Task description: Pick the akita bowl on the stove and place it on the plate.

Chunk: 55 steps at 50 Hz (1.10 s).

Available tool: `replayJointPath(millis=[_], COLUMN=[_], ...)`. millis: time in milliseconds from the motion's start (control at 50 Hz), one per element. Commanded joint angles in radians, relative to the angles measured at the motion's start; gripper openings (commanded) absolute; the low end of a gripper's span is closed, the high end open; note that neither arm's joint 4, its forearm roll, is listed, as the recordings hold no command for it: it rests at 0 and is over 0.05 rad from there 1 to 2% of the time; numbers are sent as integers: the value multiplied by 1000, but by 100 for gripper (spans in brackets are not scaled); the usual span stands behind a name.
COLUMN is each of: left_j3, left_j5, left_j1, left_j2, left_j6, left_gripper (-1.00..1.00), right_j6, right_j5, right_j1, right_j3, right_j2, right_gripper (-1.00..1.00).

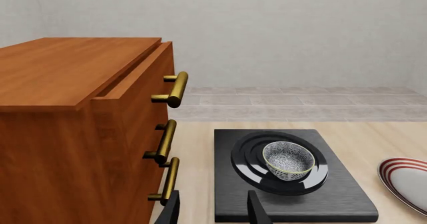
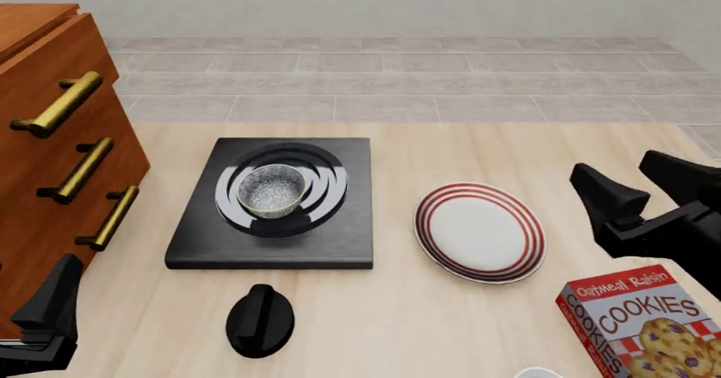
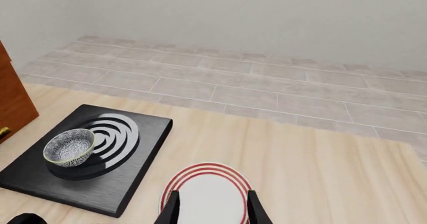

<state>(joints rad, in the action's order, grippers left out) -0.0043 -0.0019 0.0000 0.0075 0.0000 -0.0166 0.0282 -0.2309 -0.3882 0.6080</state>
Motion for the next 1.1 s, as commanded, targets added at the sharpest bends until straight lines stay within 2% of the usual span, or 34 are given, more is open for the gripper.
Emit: replayJointPath(millis=[20,40,160,200,280,460,500,620,800,1100], left_j3=[0,0,0,0,0,0,0,0,0,0], left_j5=[0,0,0,0,0,0,0,0,0,0], left_j1=[0,0,0,0,0,0,0,0,0,0], left_j2=[0,0,0,0,0,0,0,0,0,0], left_j6=[0,0,0,0,0,0,0,0,0,0], left_gripper=[100,100,100,100,100,100,100,100,100,100], right_j6=[15,-24,5,-4,49,73,94,100,148,167], right_j5=[53,67,76,77,67,75,70,76,56,52], right_j1=[-107,-146,-186,-201,-241,-275,-298,-320,-355,-406], right_j3=[-101,-127,-198,-223,-260,-321,-350,-403,-504,-621], right_j2=[226,290,398,449,484,572,599,680,782,940], right_gripper=[100,100,100,100,100,100,100,100,100,100])
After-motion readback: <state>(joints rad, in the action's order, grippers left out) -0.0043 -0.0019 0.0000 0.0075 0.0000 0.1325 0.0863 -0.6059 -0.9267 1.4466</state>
